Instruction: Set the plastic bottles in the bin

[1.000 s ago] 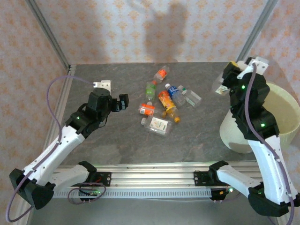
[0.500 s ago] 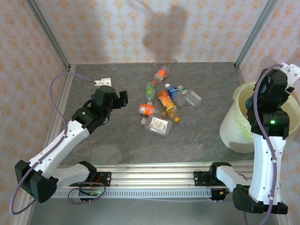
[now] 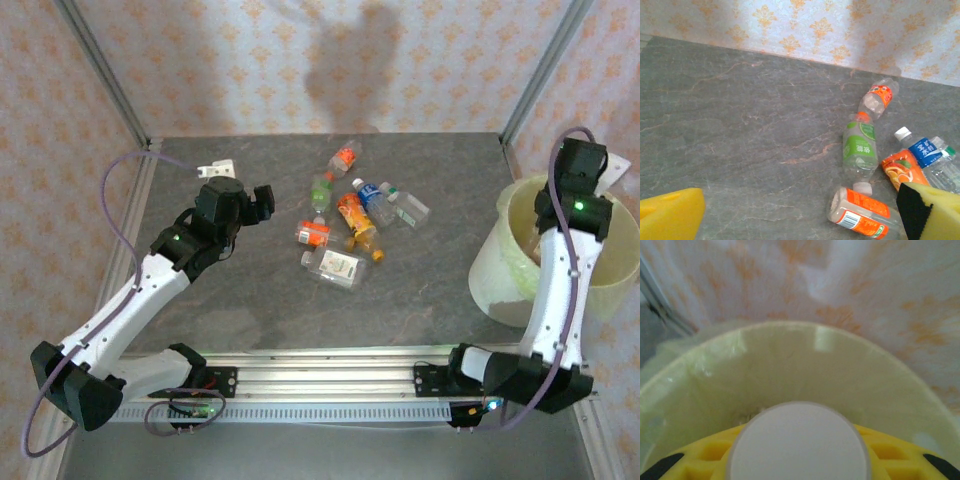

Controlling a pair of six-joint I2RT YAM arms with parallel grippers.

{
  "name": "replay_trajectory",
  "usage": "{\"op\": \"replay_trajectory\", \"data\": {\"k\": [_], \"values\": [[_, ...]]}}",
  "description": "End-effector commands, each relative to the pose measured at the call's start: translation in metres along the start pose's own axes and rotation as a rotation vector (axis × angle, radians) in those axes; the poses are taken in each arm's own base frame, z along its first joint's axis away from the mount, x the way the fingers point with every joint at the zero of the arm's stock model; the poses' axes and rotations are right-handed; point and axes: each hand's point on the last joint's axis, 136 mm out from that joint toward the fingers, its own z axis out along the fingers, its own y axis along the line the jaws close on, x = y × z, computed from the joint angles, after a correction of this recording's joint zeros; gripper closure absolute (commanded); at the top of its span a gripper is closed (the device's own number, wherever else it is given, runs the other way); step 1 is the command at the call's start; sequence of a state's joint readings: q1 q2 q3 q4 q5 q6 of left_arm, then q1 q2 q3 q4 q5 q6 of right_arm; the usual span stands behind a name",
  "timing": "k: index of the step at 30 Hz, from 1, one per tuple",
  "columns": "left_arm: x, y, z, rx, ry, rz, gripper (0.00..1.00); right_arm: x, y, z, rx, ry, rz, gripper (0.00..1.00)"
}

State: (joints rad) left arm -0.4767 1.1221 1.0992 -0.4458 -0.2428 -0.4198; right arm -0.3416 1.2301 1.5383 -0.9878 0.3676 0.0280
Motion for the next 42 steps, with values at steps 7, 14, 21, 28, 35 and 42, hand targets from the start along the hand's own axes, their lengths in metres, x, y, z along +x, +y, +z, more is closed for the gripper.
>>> {"op": "replay_trajectory", "data": {"k": [7, 14, 21, 28, 35, 42], "values": [[-0.004, -0.005, 0.002, 0.01, 0.021, -0.052, 0.0, 0.018, 0.016, 0.006, -0.064, 0.136, 0.016, 0.3], [0.002, -0.012, 0.013, 0.026, 0.045, -0.062, 0.0, 0.007, 0.016, -0.015, -0.143, 0.057, 0.099, 0.23], [0.013, -0.019, 0.029, 0.006, 0.118, -0.118, 0.0, -0.013, 0.061, -0.08, -0.534, -0.072, 0.225, 0.17], [0.029, -0.018, 0.045, -0.043, 0.183, -0.142, 0.0, -0.008, 0.166, -0.153, -1.11, -0.075, 0.177, 0.01], [0.038, -0.008, 0.044, -0.088, 0.205, -0.141, 0.0, 0.045, 0.238, -0.133, -1.145, 0.013, -0.104, 0.01], [0.049, 0.011, 0.032, -0.139, 0.203, -0.158, 0.0, 0.095, 0.282, -0.073, -1.03, 0.135, -0.412, 0.01]]}}
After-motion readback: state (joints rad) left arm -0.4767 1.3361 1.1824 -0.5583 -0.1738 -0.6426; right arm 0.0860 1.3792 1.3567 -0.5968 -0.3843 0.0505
